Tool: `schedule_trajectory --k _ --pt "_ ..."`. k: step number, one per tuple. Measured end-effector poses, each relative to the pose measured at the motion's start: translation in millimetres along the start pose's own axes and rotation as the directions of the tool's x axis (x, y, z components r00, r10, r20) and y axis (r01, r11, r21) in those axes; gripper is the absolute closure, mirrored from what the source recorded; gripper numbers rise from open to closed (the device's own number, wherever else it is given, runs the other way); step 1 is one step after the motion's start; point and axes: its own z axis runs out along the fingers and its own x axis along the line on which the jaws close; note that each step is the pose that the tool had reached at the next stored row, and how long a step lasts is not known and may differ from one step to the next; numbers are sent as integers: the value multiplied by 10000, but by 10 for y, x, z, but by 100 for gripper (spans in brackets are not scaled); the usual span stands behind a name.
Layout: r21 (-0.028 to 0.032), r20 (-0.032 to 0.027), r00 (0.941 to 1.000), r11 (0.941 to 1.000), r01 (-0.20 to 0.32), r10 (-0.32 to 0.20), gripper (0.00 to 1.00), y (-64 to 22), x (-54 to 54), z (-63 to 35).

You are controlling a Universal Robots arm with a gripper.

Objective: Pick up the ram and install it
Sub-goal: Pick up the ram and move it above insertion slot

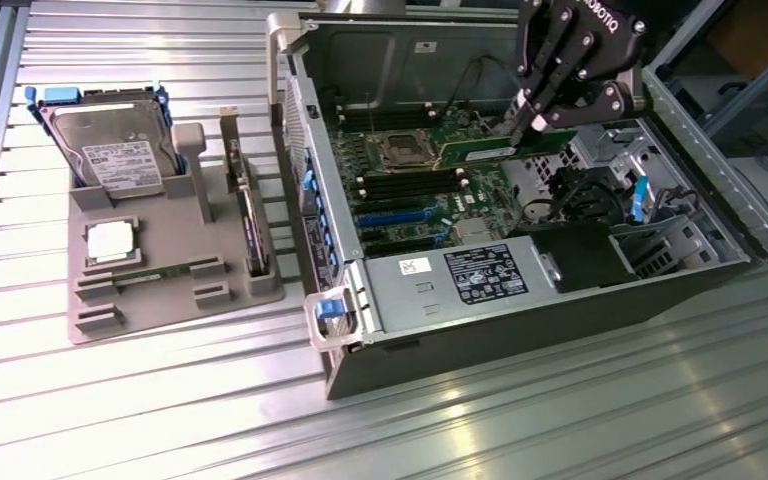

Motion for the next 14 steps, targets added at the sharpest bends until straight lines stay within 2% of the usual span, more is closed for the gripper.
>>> schedule_trajectory --k 5,14 --pt "-2 -21 10000 10000 -2 2 88 -129 9 -8" --pt "-3 -43 10000 10000 -3 3 88 -281 9 -18"
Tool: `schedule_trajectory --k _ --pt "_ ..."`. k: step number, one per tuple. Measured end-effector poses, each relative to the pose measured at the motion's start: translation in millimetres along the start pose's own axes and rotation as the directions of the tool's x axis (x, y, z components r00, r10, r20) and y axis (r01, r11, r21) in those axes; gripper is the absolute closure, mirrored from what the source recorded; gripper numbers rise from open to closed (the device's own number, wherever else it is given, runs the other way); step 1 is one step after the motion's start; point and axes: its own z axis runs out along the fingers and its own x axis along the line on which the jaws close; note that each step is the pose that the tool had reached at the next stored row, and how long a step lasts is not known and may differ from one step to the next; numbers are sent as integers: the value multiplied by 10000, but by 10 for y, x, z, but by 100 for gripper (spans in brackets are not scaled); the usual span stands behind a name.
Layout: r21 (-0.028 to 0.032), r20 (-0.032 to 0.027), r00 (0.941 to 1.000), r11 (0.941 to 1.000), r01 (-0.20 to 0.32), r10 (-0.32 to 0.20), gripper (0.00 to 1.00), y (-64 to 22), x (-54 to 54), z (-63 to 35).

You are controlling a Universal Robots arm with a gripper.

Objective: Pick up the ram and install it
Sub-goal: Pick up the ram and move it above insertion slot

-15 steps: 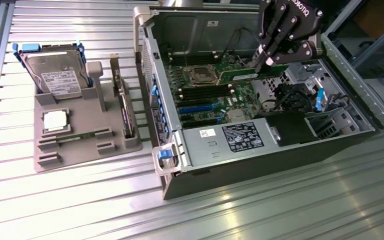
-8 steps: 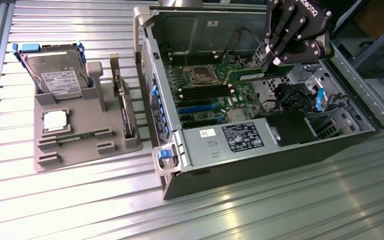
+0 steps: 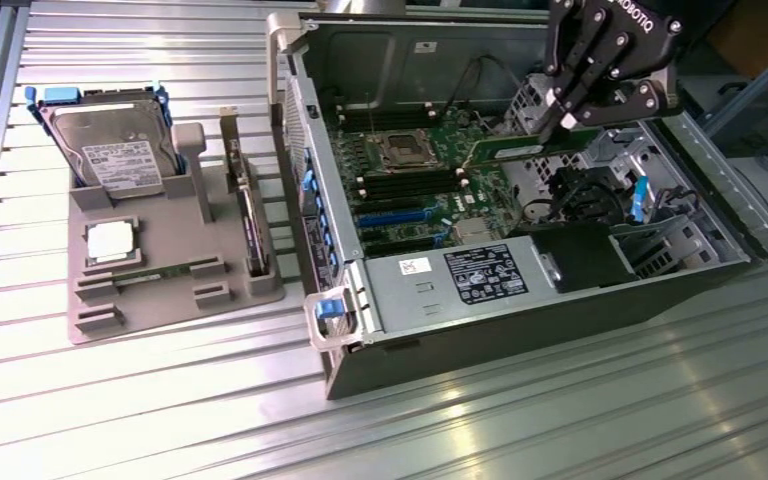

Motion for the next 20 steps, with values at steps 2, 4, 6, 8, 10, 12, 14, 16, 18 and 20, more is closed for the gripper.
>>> schedule_trajectory --k 2,4,6,8,10,12,14,16,18,20 --pt "0 0 10000 10000 0 0 88 -48 -27 -3" --pt "0 -1 10000 10000 0 0 88 -94 -84 -7" --pt "0 -4 10000 10000 0 0 88 -123 -149 -9" --pt "-1 -7 10000 10000 -1 1 88 -144 -208 -11" --pt "-1 -15 10000 10000 0 0 88 -162 -274 -13" --pt "-2 -20 10000 10000 -1 1 88 -174 -313 -14" --pt "-2 -20 10000 10000 -1 1 88 -188 -350 -15" --pt "-2 -22 10000 10000 -1 1 88 -204 -383 -17" --pt "-2 -22 10000 10000 -1 1 88 -211 -406 -17" --pt "-2 -25 10000 10000 -1 1 88 -221 -451 -18"
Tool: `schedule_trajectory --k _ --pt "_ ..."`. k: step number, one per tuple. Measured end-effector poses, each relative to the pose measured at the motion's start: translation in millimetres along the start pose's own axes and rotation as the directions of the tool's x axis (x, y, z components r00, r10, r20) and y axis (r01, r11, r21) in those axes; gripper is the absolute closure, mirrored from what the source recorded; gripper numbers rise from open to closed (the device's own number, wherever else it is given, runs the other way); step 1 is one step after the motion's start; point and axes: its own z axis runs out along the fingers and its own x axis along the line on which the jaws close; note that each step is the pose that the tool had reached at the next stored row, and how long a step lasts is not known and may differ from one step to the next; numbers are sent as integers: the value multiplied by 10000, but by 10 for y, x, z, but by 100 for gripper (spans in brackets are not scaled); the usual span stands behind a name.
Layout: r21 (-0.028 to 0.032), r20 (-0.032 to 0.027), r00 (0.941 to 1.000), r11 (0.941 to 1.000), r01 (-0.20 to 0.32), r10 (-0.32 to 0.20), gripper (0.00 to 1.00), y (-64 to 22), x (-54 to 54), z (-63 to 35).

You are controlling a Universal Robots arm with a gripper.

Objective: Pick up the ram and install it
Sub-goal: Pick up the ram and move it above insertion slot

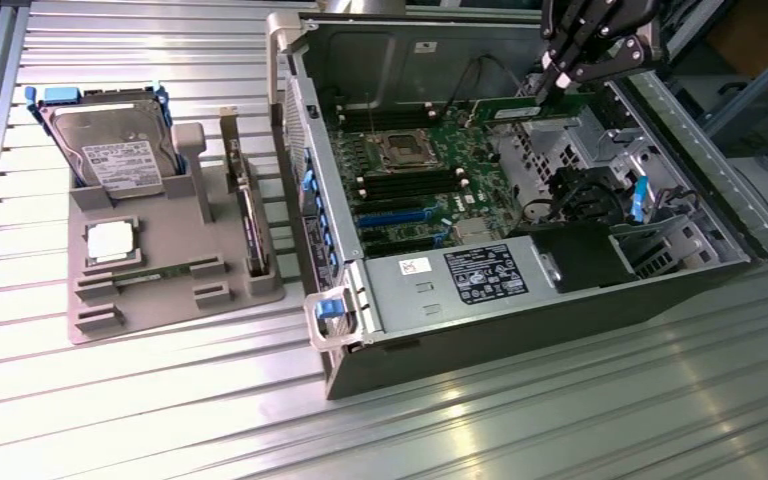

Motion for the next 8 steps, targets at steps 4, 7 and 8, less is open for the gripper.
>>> schedule_trajectory --k 4,7,8 --pt "0 -1 10000 10000 0 0 88 -24 -116 -3" --pt "0 -1 10000 10000 -1 1 88 -50 -183 -5" --pt "0 0 10000 10000 -1 1 88 -57 -199 -6"
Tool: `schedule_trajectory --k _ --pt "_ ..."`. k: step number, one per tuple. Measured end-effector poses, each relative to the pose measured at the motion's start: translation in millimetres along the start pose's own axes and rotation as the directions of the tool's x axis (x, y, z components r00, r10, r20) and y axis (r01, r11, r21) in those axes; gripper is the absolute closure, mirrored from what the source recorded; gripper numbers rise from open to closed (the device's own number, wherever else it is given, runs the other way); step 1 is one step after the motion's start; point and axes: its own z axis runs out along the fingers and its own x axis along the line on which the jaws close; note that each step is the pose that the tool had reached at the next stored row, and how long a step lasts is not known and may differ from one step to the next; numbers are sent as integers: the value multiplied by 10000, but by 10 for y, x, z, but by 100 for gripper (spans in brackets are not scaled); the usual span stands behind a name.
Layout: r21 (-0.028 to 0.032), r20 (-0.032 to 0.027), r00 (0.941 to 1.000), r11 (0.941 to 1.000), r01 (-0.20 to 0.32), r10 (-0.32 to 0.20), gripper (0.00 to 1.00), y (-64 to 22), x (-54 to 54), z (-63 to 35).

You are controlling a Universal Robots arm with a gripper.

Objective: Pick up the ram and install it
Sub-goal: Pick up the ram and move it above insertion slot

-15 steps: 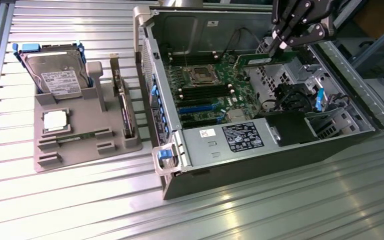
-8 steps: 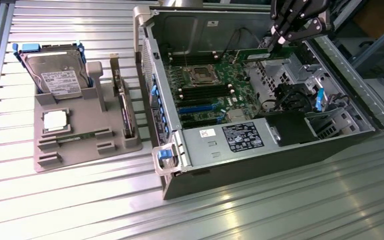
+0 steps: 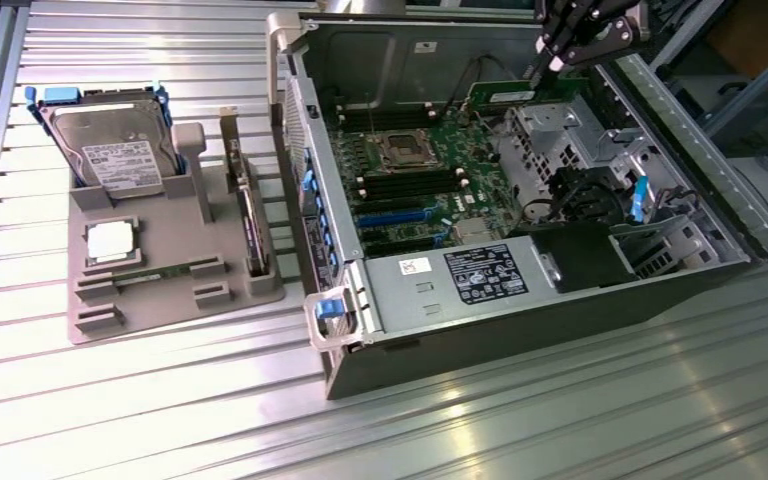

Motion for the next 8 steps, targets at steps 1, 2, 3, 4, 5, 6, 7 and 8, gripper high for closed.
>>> schedule_trajectory --k 1,2,3,4,5,6,7,8 --pt "0 0 10000 10000 0 0 88 -3 -7 0" --pt "0 -1 10000 10000 0 0 88 -6 -16 -1" --pt "0 -1 10000 10000 0 0 88 -9 -25 -1" --pt "0 -1 10000 10000 0 0 88 -12 -34 -1" --pt "0 -2 10000 10000 1 -1 88 -20 -58 -2" --pt "-1 -6 10000 10000 0 0 88 -26 -85 -2" --pt "0 -9 10000 10000 0 0 88 -29 -104 0" --pt "-1 -12 10000 10000 0 0 88 -31 -122 2"
